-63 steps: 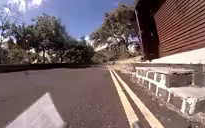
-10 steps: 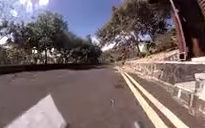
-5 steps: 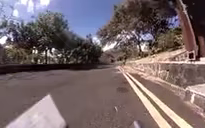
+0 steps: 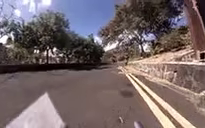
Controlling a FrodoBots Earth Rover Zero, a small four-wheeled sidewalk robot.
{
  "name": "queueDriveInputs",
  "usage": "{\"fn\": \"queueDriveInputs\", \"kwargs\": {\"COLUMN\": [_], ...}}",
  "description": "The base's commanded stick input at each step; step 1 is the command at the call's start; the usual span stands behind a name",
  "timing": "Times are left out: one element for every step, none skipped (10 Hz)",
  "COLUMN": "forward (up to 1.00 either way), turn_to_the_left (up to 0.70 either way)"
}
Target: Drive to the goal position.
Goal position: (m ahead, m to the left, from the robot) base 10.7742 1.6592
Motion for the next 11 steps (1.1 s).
{"fn": "queueDriveInputs", "kwargs": {"forward": [0.5, 0.5, 0.5, 0.5, 0.5, 0.5, 0.5, 0.5, 0.5, 0.5, 0.5], "turn_to_the_left": [0.0, 0.0, 0.0, 0.0, 0.0, 0.0, 0.0, 0.0, 0.0, 0.0, 0.0]}}
